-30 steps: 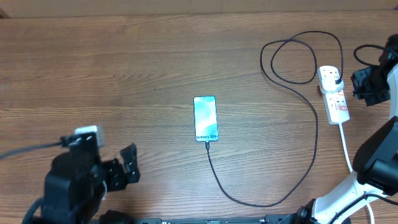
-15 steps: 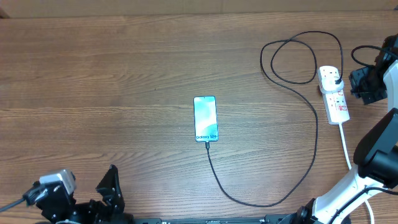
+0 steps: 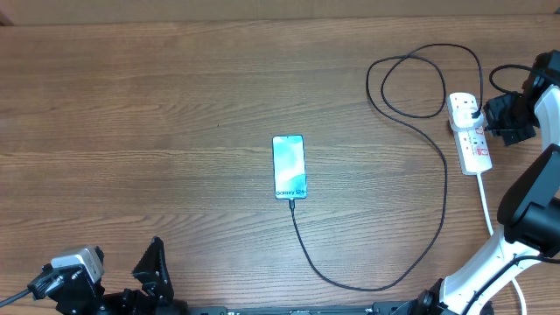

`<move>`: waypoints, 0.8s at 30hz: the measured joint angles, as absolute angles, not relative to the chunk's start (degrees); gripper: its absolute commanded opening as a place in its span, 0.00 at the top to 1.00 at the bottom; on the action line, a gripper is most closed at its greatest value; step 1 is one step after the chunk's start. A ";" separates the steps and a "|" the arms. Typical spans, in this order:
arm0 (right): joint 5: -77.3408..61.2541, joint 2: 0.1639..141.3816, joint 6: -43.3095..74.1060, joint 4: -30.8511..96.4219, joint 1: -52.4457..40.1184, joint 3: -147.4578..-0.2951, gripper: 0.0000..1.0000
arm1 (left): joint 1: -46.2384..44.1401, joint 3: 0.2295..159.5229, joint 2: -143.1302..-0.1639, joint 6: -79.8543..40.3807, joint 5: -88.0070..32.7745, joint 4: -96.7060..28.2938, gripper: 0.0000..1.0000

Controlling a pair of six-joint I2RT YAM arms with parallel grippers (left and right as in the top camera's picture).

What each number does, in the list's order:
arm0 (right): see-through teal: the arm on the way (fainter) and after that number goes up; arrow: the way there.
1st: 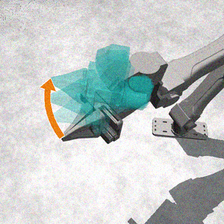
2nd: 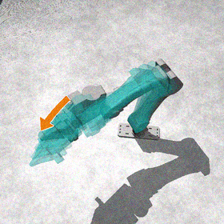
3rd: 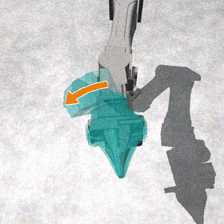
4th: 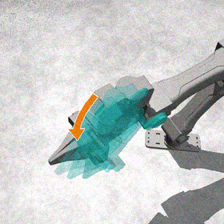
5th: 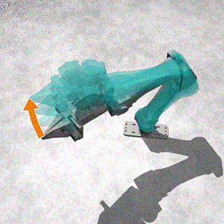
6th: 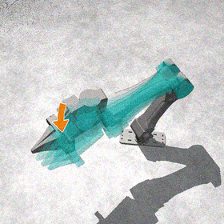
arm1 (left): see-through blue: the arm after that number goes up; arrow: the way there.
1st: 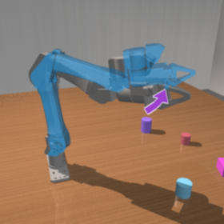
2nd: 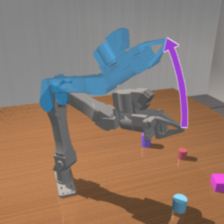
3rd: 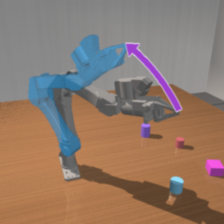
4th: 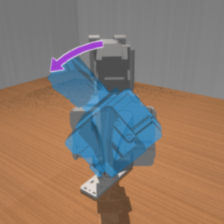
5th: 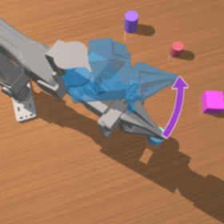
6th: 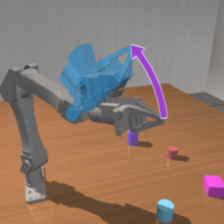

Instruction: Plug charger to phone and switch on socket

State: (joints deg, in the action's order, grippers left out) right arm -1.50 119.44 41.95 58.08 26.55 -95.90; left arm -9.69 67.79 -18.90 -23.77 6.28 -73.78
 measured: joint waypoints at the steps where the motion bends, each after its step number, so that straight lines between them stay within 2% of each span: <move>1: -1.52 119.44 41.95 58.08 26.52 -95.90 0.96 | -9.69 67.79 -18.87 -23.77 6.28 -73.78 0.00; 24: -1.41 119.44 42.00 56.55 24.32 -95.90 0.96 | -9.69 67.79 -18.85 -23.77 6.28 -73.78 0.00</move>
